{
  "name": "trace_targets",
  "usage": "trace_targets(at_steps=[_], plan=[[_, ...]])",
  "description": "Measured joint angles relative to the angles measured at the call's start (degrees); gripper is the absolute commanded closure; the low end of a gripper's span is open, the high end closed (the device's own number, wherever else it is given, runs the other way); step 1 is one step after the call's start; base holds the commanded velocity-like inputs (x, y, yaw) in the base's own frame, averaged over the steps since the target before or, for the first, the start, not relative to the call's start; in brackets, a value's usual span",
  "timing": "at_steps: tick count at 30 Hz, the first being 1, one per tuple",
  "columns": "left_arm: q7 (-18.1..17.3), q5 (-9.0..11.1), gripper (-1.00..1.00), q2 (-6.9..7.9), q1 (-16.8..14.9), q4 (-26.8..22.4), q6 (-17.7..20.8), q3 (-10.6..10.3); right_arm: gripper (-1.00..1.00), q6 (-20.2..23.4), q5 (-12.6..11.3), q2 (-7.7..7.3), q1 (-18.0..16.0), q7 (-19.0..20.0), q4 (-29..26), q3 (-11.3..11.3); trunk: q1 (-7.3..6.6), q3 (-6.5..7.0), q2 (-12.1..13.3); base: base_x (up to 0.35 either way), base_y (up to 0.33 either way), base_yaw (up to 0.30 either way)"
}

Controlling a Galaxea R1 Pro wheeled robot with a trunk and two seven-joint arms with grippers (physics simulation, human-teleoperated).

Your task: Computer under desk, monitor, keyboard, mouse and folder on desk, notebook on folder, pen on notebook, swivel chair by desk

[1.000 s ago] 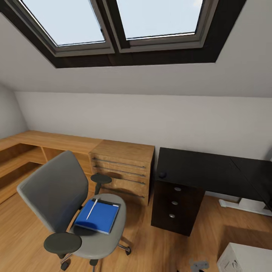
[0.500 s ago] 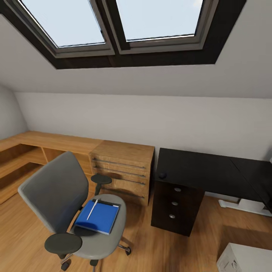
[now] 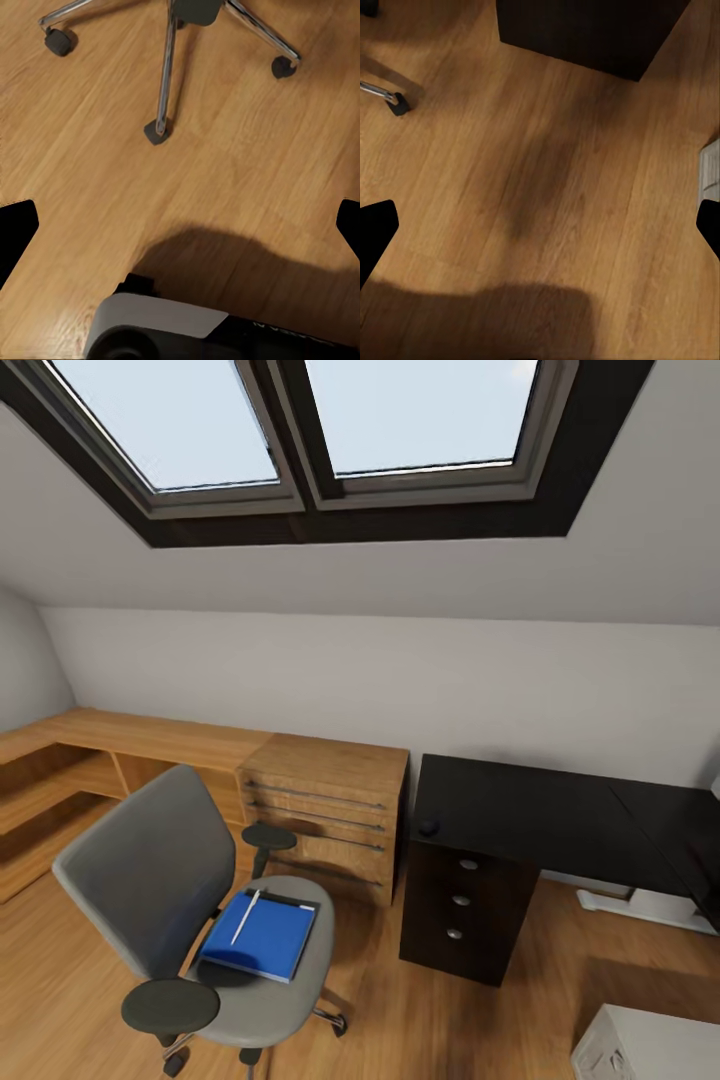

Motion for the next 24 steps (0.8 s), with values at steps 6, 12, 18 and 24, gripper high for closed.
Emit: trace_targets(at_steps=[6,12,18,24], plan=[[-0.1,0.0,-1.0,0.04,0.0,0.7,0.1,0.0,-1.0,-1.6,-0.1,0.17,0.0,-0.1,0.4,0.0,-1.32,1.2,2.4,0.0,0.0,-0.095],[-0.1,0.0,-1.0,0.03,0.0,0.8,0.1,0.0,-1.0,-2.1,-0.1,0.92,0.0,-0.2,0.6,0.0,-2.64,2.49,4.8,0.0,0.0,-0.211],[-0.1,0.0,-1.0,0.02,0.0,0.9,0.1,0.0,-1.0,-2.1,-0.1,1.18,0.0,-0.2,0.6,0.0,-3.96,3.67,7.2,0.0,0.0,-0.256],[-0.1,-0.1,-1.0,0.02,0.0,0.9,0.1,0.0,-1.0,-2.2,-0.1,1.26,0.0,-0.7,0.5,-0.1,-5.28,4.51,9.6,0.0,0.0,-0.206]])
